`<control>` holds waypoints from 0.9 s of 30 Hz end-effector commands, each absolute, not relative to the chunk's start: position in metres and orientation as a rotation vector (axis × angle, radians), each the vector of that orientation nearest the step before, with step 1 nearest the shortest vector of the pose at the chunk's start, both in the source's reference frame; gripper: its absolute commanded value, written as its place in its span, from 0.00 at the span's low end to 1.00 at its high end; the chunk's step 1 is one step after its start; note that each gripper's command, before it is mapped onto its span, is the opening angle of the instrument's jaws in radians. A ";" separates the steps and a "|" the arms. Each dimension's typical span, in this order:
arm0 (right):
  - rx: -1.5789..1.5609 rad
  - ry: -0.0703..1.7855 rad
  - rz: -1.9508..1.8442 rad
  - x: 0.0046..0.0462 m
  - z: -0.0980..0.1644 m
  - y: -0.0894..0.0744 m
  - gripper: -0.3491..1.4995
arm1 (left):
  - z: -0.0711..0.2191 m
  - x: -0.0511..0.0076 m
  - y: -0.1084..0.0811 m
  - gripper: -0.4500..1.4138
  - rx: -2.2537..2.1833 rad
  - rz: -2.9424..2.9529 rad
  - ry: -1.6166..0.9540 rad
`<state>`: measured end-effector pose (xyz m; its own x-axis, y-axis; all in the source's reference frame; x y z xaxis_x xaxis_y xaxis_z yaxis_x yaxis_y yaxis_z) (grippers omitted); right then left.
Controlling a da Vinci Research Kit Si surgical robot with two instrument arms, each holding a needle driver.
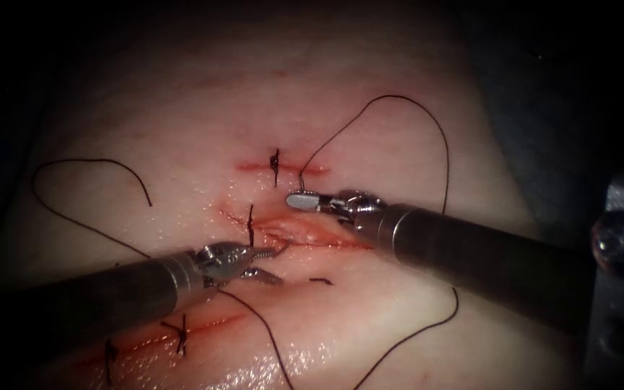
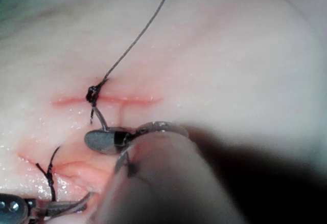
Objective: Wound Closure
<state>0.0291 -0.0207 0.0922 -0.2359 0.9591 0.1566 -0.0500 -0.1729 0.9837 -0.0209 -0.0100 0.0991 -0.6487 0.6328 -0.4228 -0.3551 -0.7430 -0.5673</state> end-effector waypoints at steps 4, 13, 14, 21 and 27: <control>1.187 1.237 1.514 0.0303 0.093 -0.022 0.00 | 0.100 -0.0214 -0.010 0.41 -0.843 2.372 -0.596; 1.065 1.337 1.447 0.0285 0.093 -0.018 0.91 | 0.099 -0.0206 -0.009 0.35 -0.921 2.531 -0.562; 1.066 1.354 1.441 0.0279 0.094 -0.018 0.91 | 0.099 -0.0204 -0.009 0.34 -0.943 2.553 -0.550; 1.064 1.410 1.395 0.0225 0.094 -0.015 0.82 | 0.098 -0.0196 -0.007 0.22 -1.279 2.781 -0.364; 1.019 1.430 1.388 0.0198 0.095 -0.014 0.73 | 0.098 -0.0209 -0.006 0.26 -1.413 2.872 -0.263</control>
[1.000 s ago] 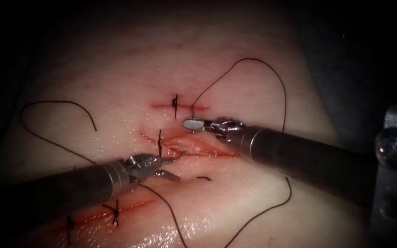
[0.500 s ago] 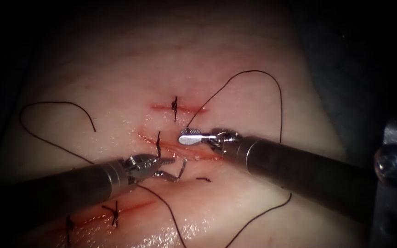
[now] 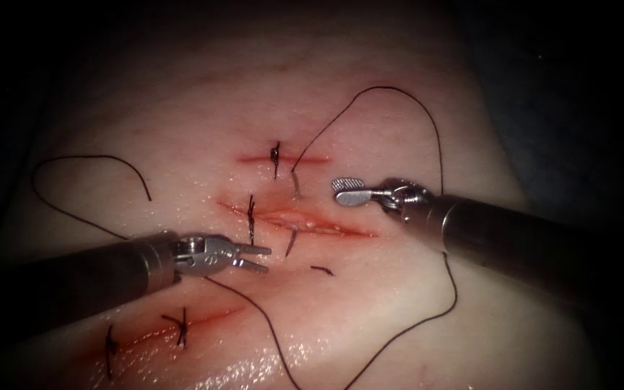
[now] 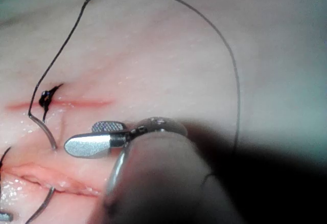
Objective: Wound Closure
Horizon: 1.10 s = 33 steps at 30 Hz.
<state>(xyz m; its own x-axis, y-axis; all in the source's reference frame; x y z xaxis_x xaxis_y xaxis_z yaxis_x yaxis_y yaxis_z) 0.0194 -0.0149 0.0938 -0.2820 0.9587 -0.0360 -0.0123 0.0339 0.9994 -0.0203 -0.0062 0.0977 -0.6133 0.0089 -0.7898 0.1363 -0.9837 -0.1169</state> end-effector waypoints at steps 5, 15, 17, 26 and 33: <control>1.009 1.434 1.384 0.0201 0.095 -0.015 0.71 | 0.099 -0.0219 -0.005 0.41 1.361 -2.714 0.197; 0.992 1.441 1.376 0.0210 0.096 -0.016 0.64 | 0.100 -0.0229 -0.005 0.45 1.368 -2.711 0.081; 0.988 1.443 1.372 0.0211 0.097 -0.016 0.62 | 0.100 -0.0235 -0.005 0.45 1.364 -2.705 0.059; 0.976 1.446 1.373 0.0211 0.097 -0.017 0.59 | 0.100 -0.0250 -0.004 0.43 1.353 -2.697 0.023; 0.966 1.446 1.381 0.0210 0.097 -0.017 0.58 | 0.101 -0.0250 -0.004 0.31 1.353 -2.688 0.016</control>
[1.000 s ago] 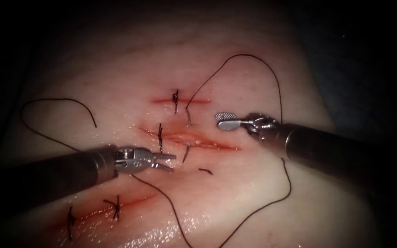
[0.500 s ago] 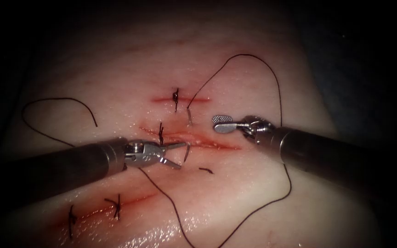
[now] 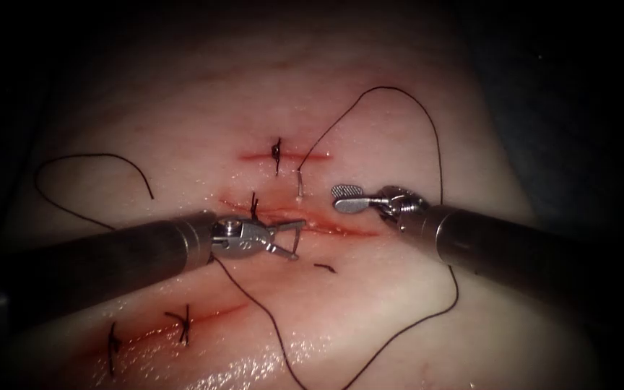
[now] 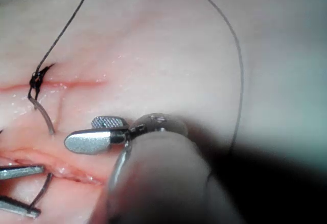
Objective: Wound Closure
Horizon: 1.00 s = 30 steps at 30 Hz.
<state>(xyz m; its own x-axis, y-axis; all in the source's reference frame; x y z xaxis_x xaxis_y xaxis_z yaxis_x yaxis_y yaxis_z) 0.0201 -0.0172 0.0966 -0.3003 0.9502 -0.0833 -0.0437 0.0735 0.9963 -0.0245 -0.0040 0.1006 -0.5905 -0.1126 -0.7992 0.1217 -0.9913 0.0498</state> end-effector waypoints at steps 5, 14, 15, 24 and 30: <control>0.957 1.446 1.389 0.0209 0.097 -0.017 0.57 | 0.101 -0.0249 -0.004 0.00 1.366 -2.675 0.025; 0.955 1.461 1.394 0.0207 0.097 -0.017 0.56 | 0.100 -0.0245 -0.003 0.00 1.510 -2.711 0.190; 0.956 1.461 1.394 0.0207 0.097 -0.017 0.56 | 0.100 -0.0243 -0.003 0.00 1.518 -2.705 0.193; 0.957 1.464 1.393 0.0208 0.097 -0.017 0.57 | 0.098 -0.0235 -0.003 0.00 1.800 -2.852 0.735; 0.882 1.485 1.338 0.0209 0.097 -0.017 0.65 | 0.097 -0.0238 -0.004 0.00 1.887 -2.831 1.088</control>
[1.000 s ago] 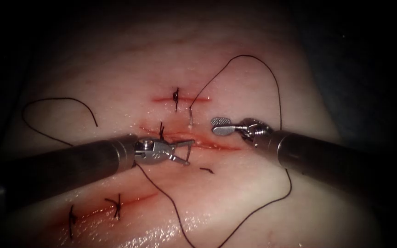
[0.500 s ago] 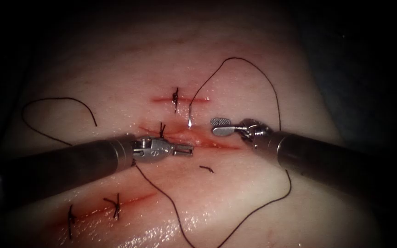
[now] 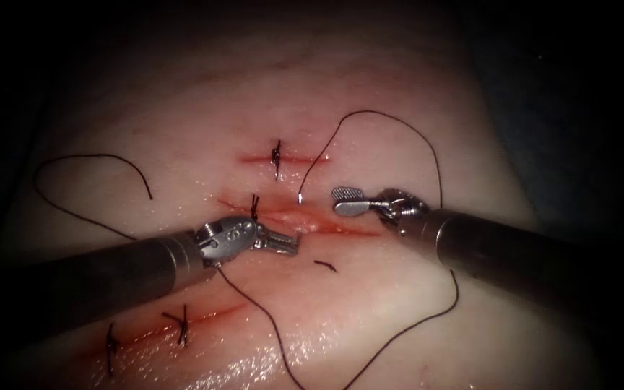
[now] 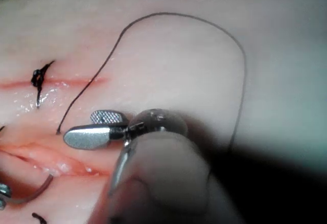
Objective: Wound Closure
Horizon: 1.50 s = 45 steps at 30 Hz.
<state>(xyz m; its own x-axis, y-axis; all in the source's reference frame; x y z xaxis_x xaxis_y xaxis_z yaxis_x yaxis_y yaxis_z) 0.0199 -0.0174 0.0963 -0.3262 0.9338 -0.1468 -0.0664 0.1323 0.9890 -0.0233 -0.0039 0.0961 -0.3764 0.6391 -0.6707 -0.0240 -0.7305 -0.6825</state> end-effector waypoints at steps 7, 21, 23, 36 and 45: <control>0.539 1.543 1.039 0.0211 0.097 -0.016 0.73 | 0.094 -0.0242 -0.004 0.00 -1.355 1.979 -1.016; 0.595 1.391 0.947 0.0210 0.097 -0.017 0.78 | 0.088 -0.0235 -0.005 0.00 -1.402 1.939 -1.151; 0.590 1.389 0.952 0.0211 0.097 -0.017 0.79 | 0.087 -0.0234 -0.005 0.00 -1.397 1.937 -1.147; 0.528 1.410 0.860 0.0214 0.095 -0.017 0.82 | 0.082 -0.0231 0.001 0.00 -1.709 2.322 -0.431; 0.546 1.413 0.856 0.0216 0.092 -0.018 0.77 | 0.079 -0.0226 0.006 0.00 -1.734 2.383 -0.154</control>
